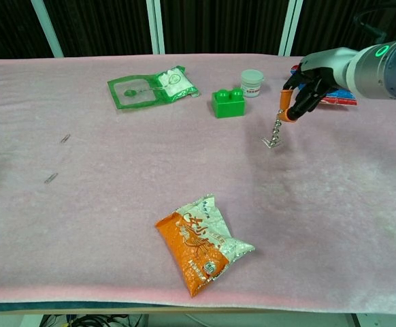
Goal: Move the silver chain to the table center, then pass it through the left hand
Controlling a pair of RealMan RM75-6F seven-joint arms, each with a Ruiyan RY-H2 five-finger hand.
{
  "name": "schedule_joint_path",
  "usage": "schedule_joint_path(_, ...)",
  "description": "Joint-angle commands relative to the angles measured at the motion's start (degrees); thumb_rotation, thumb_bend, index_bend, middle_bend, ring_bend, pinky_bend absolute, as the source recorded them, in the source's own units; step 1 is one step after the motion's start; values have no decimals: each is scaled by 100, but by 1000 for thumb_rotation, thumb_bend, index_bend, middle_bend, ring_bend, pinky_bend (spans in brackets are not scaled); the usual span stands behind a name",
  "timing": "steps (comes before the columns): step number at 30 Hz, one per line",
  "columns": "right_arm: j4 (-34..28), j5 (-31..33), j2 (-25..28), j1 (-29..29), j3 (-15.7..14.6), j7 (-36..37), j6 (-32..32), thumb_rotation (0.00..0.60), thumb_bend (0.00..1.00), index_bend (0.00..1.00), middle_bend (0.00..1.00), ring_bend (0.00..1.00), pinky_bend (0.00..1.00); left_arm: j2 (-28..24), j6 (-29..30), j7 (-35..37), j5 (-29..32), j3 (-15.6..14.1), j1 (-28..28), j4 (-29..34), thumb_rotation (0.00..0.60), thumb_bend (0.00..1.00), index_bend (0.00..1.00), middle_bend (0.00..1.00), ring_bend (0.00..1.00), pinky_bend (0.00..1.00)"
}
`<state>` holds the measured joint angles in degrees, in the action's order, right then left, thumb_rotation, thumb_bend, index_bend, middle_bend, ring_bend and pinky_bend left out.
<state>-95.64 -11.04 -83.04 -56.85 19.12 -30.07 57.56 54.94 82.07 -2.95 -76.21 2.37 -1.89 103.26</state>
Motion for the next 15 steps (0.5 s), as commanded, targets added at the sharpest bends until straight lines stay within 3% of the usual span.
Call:
schedule_joint_path(1, 66, 82, -115, -112, 47, -60, 18, 600, 361, 659, 93, 138, 207, -11, 12, 27, -17, -3, 8, 1, 600, 218, 81, 85, 0, 0)
schedule_joint_path(15, 543, 451, -761, -626, 166, -336, 2, 600, 364, 659, 93, 137, 207, -64, 39, 207, -82, -9, 36, -33, 600, 218, 81, 85, 0, 0)
